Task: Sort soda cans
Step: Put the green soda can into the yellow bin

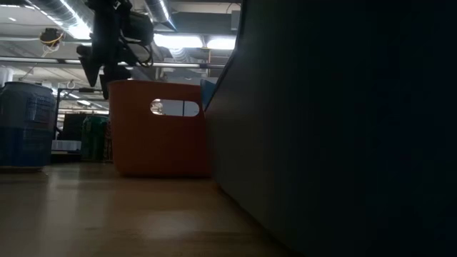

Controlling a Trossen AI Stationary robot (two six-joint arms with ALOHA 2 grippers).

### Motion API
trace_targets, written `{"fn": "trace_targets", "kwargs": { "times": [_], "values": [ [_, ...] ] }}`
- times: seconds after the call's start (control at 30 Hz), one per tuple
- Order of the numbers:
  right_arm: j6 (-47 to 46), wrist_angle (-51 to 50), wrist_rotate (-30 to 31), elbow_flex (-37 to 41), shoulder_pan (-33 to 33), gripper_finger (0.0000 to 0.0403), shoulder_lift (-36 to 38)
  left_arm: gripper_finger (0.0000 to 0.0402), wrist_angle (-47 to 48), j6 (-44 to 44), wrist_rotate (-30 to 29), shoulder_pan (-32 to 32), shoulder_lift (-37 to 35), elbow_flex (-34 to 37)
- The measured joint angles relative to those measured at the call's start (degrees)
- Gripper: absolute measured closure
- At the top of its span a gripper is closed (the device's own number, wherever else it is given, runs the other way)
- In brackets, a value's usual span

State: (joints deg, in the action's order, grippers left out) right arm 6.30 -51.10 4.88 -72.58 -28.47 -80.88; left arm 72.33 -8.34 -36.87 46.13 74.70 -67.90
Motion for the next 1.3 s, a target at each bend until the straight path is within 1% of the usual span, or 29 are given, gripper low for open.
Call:
{"fn": "trace_targets", "kwargs": {
  "times": [0.1, 0.2, 0.37, 0.47, 0.53, 0.6, 0.7, 1.0, 1.3],
  "values": [
    [0.00, 0.04, 0.00, 0.02, 0.00, 0.0040, -0.01, 0.0019, 1.17, -3.22, 0.12, -0.59, -0.07, 0.52],
    [0.08, 0.49, 0.00, 0.02, 0.00, 0.0040, -0.01, 0.0020, -1.82, -1.16, 0.58, 0.65, 0.38, 1.82],
    [0.06, 0.27, -0.01, 0.02, 0.00, 0.0040, 0.00, 0.0020, 0.15, -0.21, 0.72, 0.70, 1.67, 1.83],
    [0.05, 0.34, -0.02, 0.02, -0.02, 0.0040, -0.02, 0.0020, 0.67, 0.64, 3.06, 0.66, 2.50, 1.81],
    [0.05, 0.40, -0.01, 0.02, -0.01, 0.0040, -0.02, 0.0020, 0.33, 3.45, 6.22, 0.99, 3.39, 1.84],
    [0.05, 0.38, -0.01, 0.02, 0.00, 0.0040, -0.01, 0.0020, -0.36, 5.54, 7.53, 1.31, 4.78, 1.92],
    [0.05, 0.38, -0.02, 0.02, 0.00, 0.0040, -0.01, 0.0020, -0.88, 6.11, 7.05, 2.00, 7.49, 1.99],
    [0.04, 0.38, -1.06, 0.02, 0.00, 0.0040, 0.00, 0.0020, 0.88, 1.96, 5.67, 2.62, 13.01, 2.01],
    [0.02, 0.35, -1.07, 0.02, 0.00, 0.0040, 0.00, 0.0020, 1.38, 1.45, 5.67, 2.62, 15.51, 2.03]
  ]
}}
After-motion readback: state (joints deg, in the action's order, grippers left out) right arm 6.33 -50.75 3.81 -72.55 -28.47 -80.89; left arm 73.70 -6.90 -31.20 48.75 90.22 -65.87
